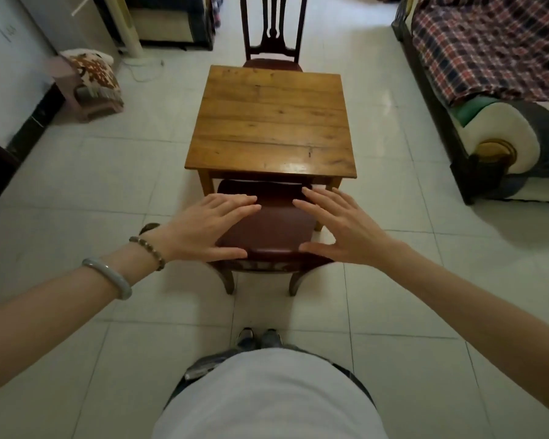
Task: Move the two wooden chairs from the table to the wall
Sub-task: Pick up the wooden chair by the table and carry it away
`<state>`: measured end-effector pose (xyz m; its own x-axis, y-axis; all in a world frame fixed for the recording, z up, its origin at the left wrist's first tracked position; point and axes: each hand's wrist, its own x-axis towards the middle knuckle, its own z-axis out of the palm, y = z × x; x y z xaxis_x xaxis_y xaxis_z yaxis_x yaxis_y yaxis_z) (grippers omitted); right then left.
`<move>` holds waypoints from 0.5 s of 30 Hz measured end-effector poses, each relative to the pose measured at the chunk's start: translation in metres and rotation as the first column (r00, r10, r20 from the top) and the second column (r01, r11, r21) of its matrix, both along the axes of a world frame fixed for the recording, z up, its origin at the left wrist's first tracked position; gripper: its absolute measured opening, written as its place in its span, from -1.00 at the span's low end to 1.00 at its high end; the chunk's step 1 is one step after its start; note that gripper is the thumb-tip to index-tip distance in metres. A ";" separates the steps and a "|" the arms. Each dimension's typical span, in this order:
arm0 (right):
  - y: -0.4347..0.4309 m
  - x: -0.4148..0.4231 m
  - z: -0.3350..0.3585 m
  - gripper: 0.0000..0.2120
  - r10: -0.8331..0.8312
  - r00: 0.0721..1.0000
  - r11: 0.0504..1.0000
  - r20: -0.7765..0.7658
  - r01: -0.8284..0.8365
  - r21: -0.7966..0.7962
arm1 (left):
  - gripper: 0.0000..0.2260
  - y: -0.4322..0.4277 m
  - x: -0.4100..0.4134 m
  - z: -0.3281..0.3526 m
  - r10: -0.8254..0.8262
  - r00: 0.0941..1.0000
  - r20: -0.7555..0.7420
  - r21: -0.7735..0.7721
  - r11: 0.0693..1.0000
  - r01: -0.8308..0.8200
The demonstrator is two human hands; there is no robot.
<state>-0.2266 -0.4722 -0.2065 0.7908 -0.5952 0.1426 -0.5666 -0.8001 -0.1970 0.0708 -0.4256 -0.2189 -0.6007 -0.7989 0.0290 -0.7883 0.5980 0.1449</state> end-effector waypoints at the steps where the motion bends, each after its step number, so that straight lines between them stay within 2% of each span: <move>1: 0.005 -0.002 -0.009 -0.25 0.007 0.997 1.000 -0.073 -0.006 0.007 | -0.25 0.003 0.001 -0.007 0.003 0.999 0.038 0.017 1.000 -0.003; 4: 0.012 -0.008 -0.029 -0.19 0.014 0.974 1.000 -0.225 -0.008 0.027 | -0.23 0.012 0.003 -0.027 0.017 0.993 0.120 0.021 1.000 -0.020; 7: 0.011 -0.010 -0.043 -0.23 0.045 0.945 0.999 -0.323 -0.038 0.027 | -0.28 0.016 -0.001 -0.038 -0.006 0.978 0.207 -0.009 1.000 0.008; 11: 0.009 -0.009 -0.054 -0.40 0.078 0.936 0.995 -0.343 -0.094 -0.030 | -0.38 0.018 -0.002 -0.043 -0.032 0.974 0.226 -0.050 0.998 0.045; 15: 0.008 -0.011 -0.056 -0.44 0.094 0.936 0.993 -0.338 -0.113 -0.037 | -0.43 0.018 -0.002 -0.046 -0.041 0.951 0.308 -0.050 0.997 0.059</move>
